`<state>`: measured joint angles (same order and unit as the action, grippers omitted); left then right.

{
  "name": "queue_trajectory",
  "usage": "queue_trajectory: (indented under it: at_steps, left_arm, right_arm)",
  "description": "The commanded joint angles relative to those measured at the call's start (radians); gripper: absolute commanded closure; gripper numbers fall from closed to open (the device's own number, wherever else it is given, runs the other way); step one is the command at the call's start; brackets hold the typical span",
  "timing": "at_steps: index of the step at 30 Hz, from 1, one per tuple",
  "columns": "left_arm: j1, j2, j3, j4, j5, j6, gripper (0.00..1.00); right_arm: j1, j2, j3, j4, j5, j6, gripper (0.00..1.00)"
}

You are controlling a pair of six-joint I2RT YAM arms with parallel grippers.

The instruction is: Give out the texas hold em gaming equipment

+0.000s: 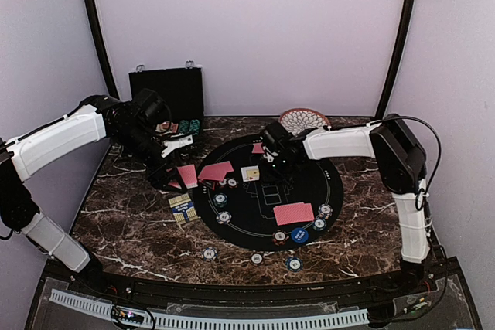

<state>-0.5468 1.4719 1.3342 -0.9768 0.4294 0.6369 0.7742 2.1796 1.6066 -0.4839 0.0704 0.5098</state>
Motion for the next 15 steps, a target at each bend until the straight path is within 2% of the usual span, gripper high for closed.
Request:
queue_trajectory:
  at_steps: [1, 15]
  left_arm:
    - [0.005, -0.032, 0.007, -0.023, 0.018, 0.017, 1.0]
    - [0.005, -0.034, 0.011, -0.032, 0.032, 0.012, 1.0]
  right_arm:
    - [0.004, -0.121, -0.148, 0.045, -0.058, 0.017, 0.54]
    - [0.031, -0.289, -0.494, 0.147, -0.104, 0.104, 0.66]
